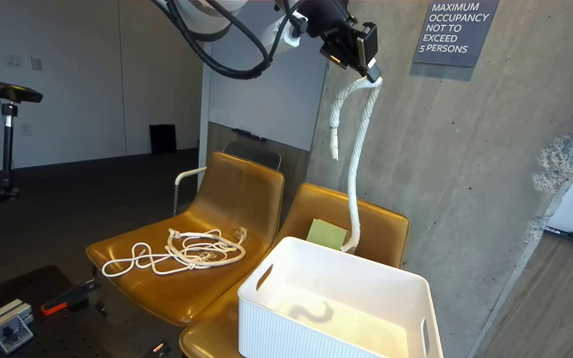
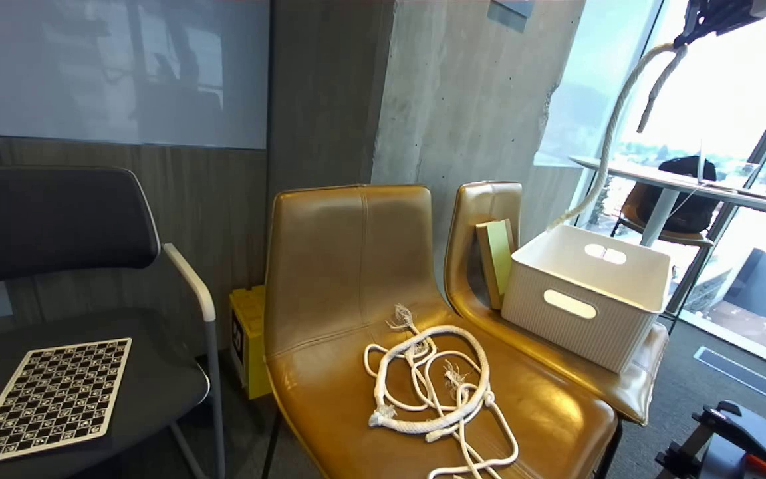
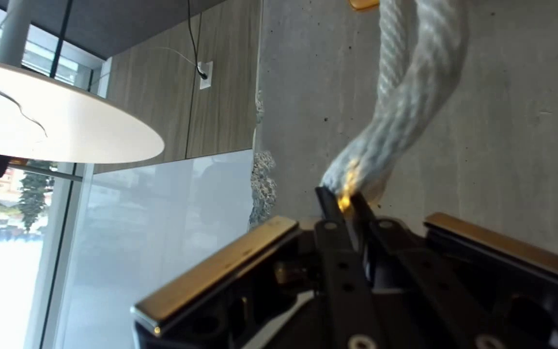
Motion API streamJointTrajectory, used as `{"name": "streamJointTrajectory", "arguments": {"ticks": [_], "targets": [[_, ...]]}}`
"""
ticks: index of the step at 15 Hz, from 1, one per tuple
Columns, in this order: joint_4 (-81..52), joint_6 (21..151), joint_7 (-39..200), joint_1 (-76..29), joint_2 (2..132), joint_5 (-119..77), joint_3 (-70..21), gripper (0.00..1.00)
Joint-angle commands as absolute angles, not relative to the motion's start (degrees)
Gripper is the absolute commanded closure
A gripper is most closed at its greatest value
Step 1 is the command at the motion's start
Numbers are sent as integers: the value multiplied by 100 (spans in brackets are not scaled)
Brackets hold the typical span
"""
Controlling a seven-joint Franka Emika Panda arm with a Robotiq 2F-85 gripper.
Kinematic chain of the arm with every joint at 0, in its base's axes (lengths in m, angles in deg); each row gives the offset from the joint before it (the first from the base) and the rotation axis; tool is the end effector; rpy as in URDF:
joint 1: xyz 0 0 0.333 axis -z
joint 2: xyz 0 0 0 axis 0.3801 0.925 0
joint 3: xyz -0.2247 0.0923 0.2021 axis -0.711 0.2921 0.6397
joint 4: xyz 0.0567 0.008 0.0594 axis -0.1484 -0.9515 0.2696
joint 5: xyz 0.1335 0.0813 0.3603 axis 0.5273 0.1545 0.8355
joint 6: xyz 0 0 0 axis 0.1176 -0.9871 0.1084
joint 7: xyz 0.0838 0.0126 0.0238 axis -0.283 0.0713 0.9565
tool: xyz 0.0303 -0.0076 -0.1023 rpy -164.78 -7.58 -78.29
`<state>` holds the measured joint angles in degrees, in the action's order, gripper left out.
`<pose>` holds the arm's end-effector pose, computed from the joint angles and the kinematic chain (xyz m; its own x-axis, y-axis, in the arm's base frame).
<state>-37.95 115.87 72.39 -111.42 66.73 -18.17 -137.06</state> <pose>0.5355 -0.2050 0.6159 0.4806 -0.2623 0.8368 -0.5774 -0.8128 0.0768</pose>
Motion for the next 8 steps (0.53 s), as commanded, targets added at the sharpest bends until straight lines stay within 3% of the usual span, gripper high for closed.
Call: {"name": "streamJointTrajectory", "arguments": {"ticks": [1,4,6,7,8], "targets": [[-4080,11071,7630,-11468,6657,-1730,-14090,98],[-4297,10917,7610,-11265,6485,-1893,-13869,98],[-4409,10933,8052,-10565,6593,-1295,-13200,98],[-4463,10979,7804,-10827,6364,-1689,-13411,67],[-4518,11018,7890,-10763,6347,-1620,-13329,66]]}}
